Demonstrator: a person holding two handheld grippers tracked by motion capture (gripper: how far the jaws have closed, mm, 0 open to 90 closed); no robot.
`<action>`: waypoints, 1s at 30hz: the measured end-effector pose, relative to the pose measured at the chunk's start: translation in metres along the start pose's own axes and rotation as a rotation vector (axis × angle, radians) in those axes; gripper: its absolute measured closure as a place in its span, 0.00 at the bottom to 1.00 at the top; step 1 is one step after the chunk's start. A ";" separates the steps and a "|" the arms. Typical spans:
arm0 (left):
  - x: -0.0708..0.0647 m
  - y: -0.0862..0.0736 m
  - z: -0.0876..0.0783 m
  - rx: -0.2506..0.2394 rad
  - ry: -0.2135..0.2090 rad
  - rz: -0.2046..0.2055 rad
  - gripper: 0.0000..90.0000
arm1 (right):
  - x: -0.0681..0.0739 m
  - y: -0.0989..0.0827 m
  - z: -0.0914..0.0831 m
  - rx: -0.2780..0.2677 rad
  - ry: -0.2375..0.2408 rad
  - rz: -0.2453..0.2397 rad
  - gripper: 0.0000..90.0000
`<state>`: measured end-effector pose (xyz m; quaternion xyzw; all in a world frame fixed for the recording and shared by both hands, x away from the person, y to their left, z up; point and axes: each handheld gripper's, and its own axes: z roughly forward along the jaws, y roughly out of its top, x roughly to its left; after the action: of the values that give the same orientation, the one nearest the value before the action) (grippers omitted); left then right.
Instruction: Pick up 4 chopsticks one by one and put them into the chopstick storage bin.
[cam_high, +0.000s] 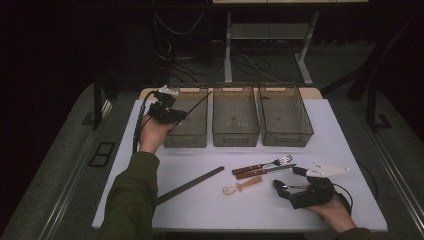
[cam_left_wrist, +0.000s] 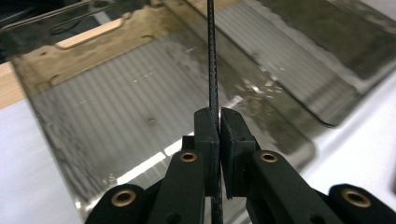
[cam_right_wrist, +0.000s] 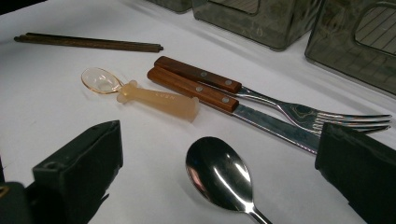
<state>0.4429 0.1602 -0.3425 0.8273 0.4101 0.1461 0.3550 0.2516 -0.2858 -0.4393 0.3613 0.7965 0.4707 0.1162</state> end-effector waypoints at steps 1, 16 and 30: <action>0.003 0.000 0.001 0.001 0.011 -0.011 0.96 | 0.000 0.000 0.000 -0.002 0.000 -0.001 0.01; 0.033 -0.009 0.029 -0.032 0.068 -0.096 0.96 | 0.000 0.000 0.000 -0.002 0.004 -0.004 0.01; 0.033 -0.013 0.041 0.007 0.091 -0.089 0.94 | 0.000 0.000 -0.001 -0.003 0.005 -0.003 0.01</action>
<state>0.4783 0.1723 -0.3823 0.8020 0.4628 0.1661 0.3391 0.2514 -0.2860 -0.4387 0.3589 0.7966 0.4726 0.1155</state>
